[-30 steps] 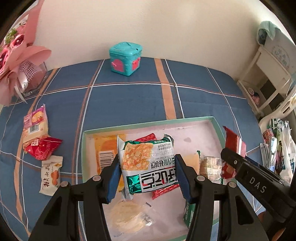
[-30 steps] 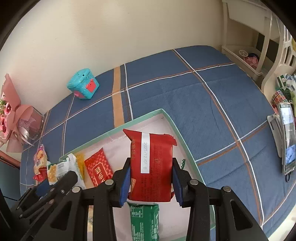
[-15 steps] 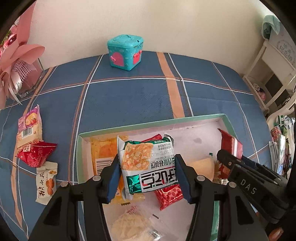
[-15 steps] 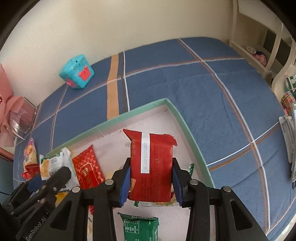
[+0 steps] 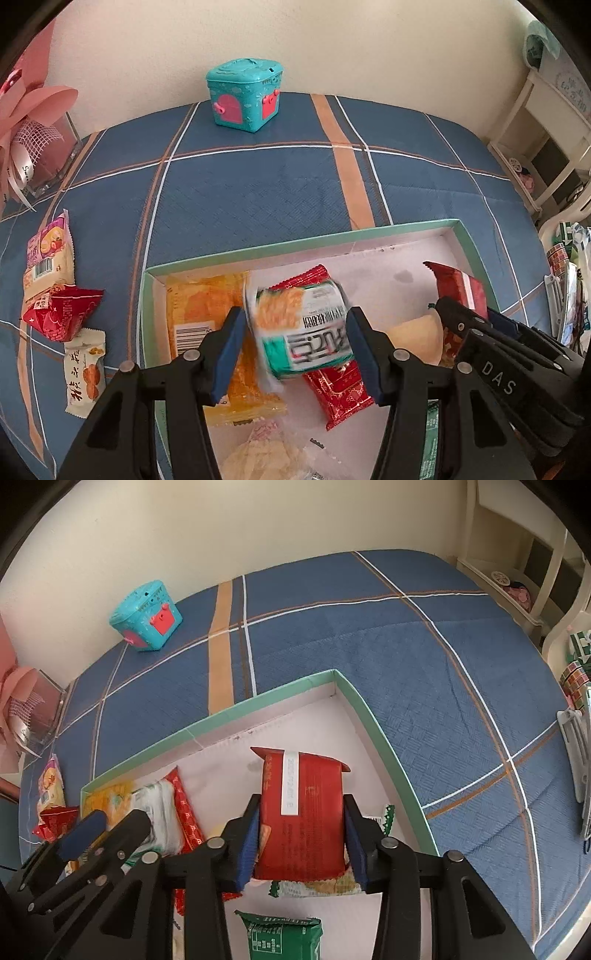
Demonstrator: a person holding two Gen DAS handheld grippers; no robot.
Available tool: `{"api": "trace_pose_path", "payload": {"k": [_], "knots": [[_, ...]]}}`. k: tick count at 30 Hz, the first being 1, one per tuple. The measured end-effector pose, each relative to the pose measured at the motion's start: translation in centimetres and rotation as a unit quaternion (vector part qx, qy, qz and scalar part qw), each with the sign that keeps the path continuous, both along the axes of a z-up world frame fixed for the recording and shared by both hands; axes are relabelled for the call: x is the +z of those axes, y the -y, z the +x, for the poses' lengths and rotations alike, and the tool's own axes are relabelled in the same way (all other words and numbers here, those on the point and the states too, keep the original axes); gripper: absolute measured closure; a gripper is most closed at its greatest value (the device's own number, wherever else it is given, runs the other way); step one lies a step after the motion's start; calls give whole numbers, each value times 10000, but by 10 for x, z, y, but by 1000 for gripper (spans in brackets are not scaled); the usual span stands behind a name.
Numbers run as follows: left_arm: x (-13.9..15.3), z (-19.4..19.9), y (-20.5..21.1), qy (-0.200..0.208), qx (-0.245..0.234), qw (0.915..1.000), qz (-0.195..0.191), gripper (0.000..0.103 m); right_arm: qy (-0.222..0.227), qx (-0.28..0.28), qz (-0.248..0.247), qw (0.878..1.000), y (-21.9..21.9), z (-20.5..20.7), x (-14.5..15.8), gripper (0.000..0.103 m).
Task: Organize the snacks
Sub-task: 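Open left gripper releasing cracker packet in tray while right gripper releases red box, then move left tool to red candy packet while right tool moves to white mooncake packet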
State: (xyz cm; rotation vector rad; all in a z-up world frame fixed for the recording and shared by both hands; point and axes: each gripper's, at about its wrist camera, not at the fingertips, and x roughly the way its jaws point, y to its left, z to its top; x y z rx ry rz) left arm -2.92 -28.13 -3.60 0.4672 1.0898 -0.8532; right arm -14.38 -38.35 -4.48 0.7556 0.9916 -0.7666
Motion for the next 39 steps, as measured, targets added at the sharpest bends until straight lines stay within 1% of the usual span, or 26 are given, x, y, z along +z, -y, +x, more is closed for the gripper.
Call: {"api": "trace_pose_path", "payload": {"k": [1, 2, 3, 4, 5, 7, 9, 11, 15, 18, 19, 25, 32, 35, 38, 39], "knots": [[2, 1, 0, -15, -8, 10000, 1, 45, -37, 1, 10, 10000, 0, 0, 1, 48], [3, 1, -1, -22, -1, 10000, 3, 44, -75, 6, 14, 10000, -1, 2, 1, 43], [4, 1, -2, -34, 6, 10000, 5, 43, -110, 15, 6, 9999, -1, 2, 2, 40], [6, 2, -3, -48, 24, 10000, 13, 39, -142, 26, -14, 9999, -2, 3, 3, 39], [8, 2, -4, -40, 46, 10000, 22, 36, -181, 39, -39, 9998, -4, 3, 6, 38], [12, 3, -8, -14, 102, 9999, 78, 34, -238, 44, -72, 9997, -7, 3, 11, 35], [18, 4, -12, 14, 159, 9998, 125, 34, -259, 80, -116, 9996, -12, 4, 18, 31], [24, 5, -17, 110, 213, 9996, 165, 34, -239, 109, -94, 9996, -17, 3, 23, 28], [36, 7, -31, 271, 337, 9989, 178, 33, -312, 155, -117, 9993, -29, 2, 32, 28], [45, 9, -43, 373, 434, 9983, 142, 26, -403, 193, -200, 9988, -39, 0, 40, 28], [48, 10, -48, 416, 478, 9979, 116, 21, -398, 183, -183, 9989, -42, -1, 42, 28], [56, 10, -74, 571, 600, 9965, 108, 21, -381, 102, -34, 9992, -56, -12, 49, 28], [68, 8, -93, 909, 511, 9944, 169, 21, -376, 109, -121, 9992, -71, -14, 59, 28], [67, 11, -99, 941, 540, 9939, 198, 21, -374, 125, -153, 9991, -75, -10, 60, 28], [63, 20, -104, 886, 641, 9937, 226, 21, -425, 170, -160, 9988, -77, -3, 58, 27], [62, 24, -106, 872, 684, 9936, 219, 21, -435, 200, -164, 9987, -78, 0, 57, 24]]}}
